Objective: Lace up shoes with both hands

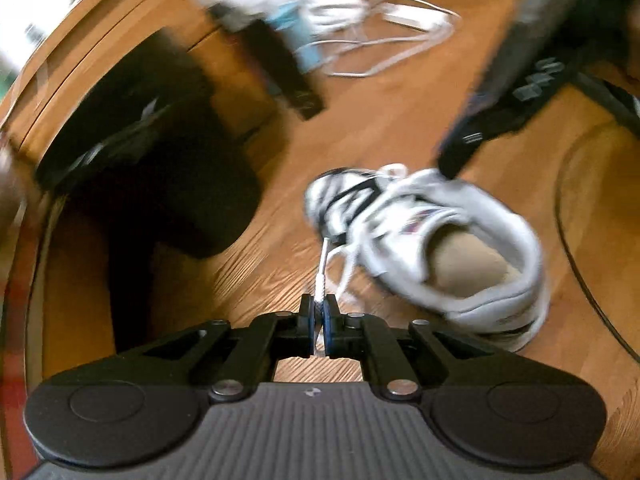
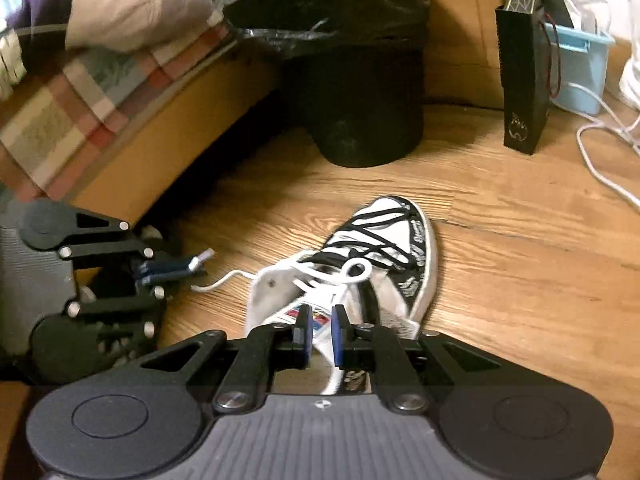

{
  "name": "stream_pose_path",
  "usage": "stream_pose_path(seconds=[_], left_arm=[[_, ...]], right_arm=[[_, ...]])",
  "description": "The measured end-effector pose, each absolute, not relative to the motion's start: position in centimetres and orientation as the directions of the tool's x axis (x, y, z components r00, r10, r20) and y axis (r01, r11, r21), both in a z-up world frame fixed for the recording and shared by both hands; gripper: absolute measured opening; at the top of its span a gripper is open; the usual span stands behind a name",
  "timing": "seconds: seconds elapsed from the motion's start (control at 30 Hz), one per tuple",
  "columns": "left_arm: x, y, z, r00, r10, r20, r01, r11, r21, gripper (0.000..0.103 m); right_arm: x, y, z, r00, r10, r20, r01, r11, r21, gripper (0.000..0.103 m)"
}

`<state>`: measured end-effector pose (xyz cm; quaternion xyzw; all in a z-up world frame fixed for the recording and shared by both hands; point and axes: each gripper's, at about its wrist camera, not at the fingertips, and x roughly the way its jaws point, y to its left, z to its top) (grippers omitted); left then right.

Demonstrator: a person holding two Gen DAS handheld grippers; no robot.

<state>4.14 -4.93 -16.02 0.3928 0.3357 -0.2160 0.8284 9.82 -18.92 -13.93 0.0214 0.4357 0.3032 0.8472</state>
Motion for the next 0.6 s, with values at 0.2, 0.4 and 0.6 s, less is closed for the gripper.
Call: stream_pose_path(seconds=[0.2, 0.4, 0.6], left_arm=[[2.7, -9.0, -18.2, 0.661, -0.064, -0.747, 0.676, 0.484, 0.556, 0.006], [2.7, -9.0, -18.6, 0.643, -0.070, -0.763, 0.679, 0.513, 0.525, 0.006], [2.6, -9.3, -17.9, 0.665, -0.058, -0.744, 0.662, 0.507, 0.552, 0.006]], right_arm=[[10.2, -18.9, -15.0, 0.460, 0.517, -0.722, -0.474, 0.830, 0.292, 0.013], [10.6, -19.4, -15.5, 0.455, 0.532, -0.714, -0.469, 0.825, 0.316, 0.014], [10.8, -19.1, -16.0, 0.456, 0.533, -0.713, -0.468, 0.825, 0.317, 0.019]])
